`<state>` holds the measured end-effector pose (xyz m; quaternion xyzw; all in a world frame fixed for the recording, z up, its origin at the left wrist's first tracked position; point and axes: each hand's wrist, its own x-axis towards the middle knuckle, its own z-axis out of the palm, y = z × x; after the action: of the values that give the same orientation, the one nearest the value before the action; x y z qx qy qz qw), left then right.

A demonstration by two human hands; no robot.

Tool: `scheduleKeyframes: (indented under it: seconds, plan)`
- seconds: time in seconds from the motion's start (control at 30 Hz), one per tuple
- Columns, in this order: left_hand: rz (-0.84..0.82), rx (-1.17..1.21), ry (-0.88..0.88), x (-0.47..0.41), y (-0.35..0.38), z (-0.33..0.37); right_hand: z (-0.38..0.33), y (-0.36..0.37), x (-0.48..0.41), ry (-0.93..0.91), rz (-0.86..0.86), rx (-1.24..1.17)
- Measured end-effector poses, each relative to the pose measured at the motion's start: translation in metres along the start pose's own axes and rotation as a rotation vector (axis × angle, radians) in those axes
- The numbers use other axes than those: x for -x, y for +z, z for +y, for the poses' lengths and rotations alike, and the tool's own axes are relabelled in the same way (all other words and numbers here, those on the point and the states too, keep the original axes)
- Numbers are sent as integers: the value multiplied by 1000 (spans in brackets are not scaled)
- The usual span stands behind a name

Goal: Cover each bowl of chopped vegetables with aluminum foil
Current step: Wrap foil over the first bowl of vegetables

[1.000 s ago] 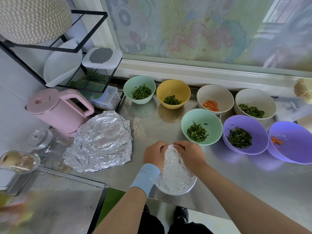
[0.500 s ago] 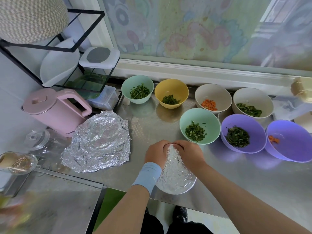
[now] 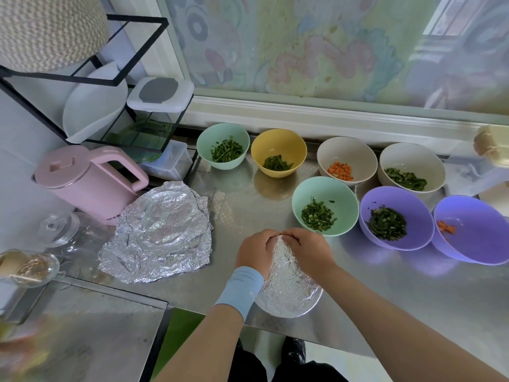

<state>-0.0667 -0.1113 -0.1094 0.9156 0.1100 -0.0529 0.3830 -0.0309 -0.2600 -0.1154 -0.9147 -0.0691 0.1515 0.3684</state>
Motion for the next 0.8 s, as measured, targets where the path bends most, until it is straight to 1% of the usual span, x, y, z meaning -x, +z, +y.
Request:
scheduleKeyframes:
  seconds: [0.07, 0.17, 0.23, 0.3, 0.4, 0.47, 0.6, 0.73, 0.8]
  plan:
    - [21, -7, -24, 2, 1, 0, 0, -1, -1, 3, -12, 18]
    - [65, -21, -105, 6, 1, 0, 2, 0, 3, 26, 56, 21]
    - [59, -62, -144, 7, 1, -1, 2, 0, 6, 32, 82, 26]
    - [41, -68, -129, 8, 0, 0, 3, 0, 5, 38, 80, 24]
    - [-5, 0, -64, 6, 0, 3, 3, -2, 1, 54, 56, -4]
    - [-28, 40, -71, 5, 1, 5, 4, -3, 0, 57, 42, -10]
    - [21, 112, -115, 4, 3, 1, 3, -3, 0, 43, 18, 4]
    - [73, 64, -126, 9, 4, 2, -2, -4, -2, 8, -30, 0]
    - [126, 60, -170, 11, 2, 0, -6, -3, -2, -9, 0, 3]
